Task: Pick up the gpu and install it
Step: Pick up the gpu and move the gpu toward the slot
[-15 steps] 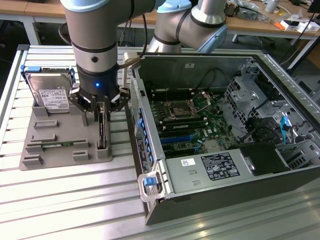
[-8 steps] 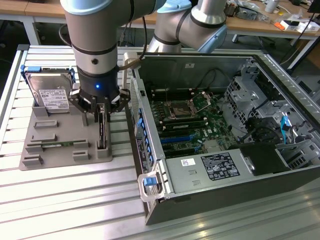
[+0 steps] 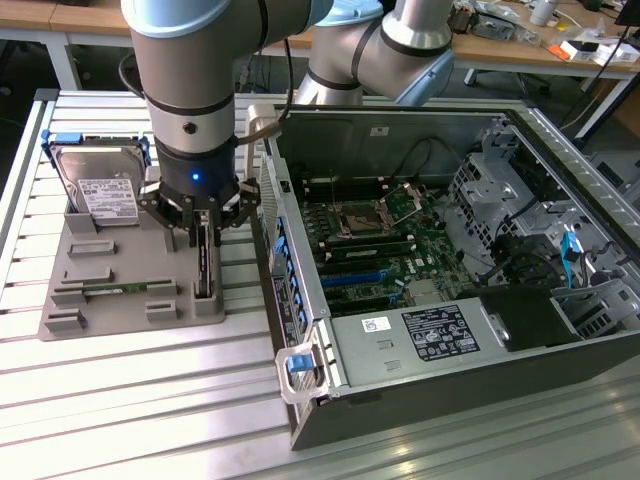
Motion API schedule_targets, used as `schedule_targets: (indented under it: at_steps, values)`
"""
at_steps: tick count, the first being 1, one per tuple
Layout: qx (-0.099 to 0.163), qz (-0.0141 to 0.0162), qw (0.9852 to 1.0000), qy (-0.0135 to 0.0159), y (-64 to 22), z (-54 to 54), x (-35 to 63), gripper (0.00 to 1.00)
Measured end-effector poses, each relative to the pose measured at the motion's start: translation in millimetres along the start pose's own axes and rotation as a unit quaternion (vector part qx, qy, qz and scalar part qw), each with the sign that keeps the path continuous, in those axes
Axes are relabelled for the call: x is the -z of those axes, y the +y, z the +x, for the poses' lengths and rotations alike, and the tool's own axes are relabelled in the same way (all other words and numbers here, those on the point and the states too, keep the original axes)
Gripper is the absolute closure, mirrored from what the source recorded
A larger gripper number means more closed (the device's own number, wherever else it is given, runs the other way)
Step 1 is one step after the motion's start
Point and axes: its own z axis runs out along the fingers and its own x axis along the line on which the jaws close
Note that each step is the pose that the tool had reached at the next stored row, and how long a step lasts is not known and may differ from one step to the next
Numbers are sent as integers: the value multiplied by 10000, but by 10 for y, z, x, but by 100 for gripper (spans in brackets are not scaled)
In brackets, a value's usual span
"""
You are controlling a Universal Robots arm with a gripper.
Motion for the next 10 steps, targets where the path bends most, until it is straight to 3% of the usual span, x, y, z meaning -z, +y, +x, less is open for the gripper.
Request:
schedule_targets:
  at_steps: [10]
  values:
    - [0,0,10000,0,-3,1,-52,64]
